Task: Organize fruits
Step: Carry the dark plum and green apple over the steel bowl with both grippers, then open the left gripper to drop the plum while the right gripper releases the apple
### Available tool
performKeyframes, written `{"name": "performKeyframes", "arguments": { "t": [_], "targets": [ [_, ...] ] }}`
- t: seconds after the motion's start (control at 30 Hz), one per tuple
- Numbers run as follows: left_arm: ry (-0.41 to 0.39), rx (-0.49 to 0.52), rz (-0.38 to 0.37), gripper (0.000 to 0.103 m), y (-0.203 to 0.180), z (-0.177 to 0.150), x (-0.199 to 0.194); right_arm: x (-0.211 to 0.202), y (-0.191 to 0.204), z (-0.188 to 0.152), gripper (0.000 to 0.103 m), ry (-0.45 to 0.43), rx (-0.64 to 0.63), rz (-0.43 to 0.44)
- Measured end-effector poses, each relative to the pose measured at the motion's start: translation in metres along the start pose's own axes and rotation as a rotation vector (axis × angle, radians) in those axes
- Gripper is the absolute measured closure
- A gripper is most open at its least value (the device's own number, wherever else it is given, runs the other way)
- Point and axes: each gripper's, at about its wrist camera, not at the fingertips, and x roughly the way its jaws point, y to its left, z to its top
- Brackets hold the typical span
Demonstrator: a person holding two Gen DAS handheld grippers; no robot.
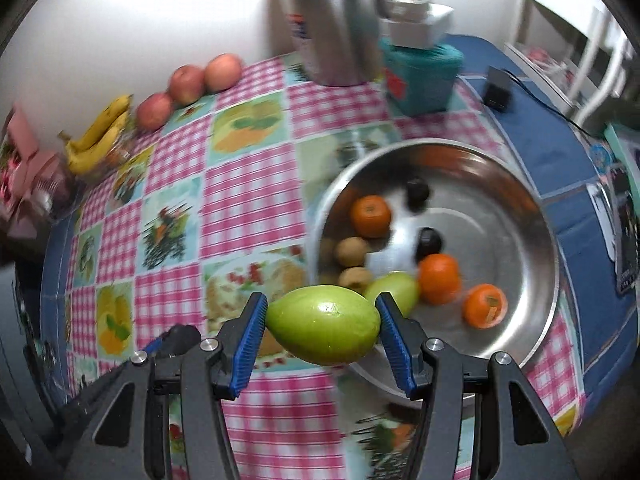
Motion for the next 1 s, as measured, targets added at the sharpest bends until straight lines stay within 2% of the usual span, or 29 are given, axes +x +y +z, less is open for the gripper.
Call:
{"name": "performKeyframes", "arguments": {
  "t": [0.23,0.37,0.5,0.7,1.0],
  "targets": [
    [0.011,0.141,-0.046,0.074,-0.048,-0.01,0.008,-0.002,-0.054,0.005,0.045,0.009,0.123,-0.015],
    [0.021,0.192,-0.091,0.074,-0.072,-0.017,0.015,-0.007,-0.073,0.004,0.045,0.002,0.166,-0.017],
    [0.02,0.228,-0.105,0.074,-0.088,-0.021,0.02,-0.011,-0.083,0.003,0.045,-0.003,0.181,-0.022],
    [0.013,0.245,-0.109,0.074,-0.091,-0.02,0.023,-0.007,-0.085,0.0,0.045,0.02,0.171,-0.032],
    [-0.015,0.211,-0.132,0.074,-0.08,-0.007,0.031,0.003,-0.087,-0.003,0.045,0.066,0.183,-0.047]
  ]
}}
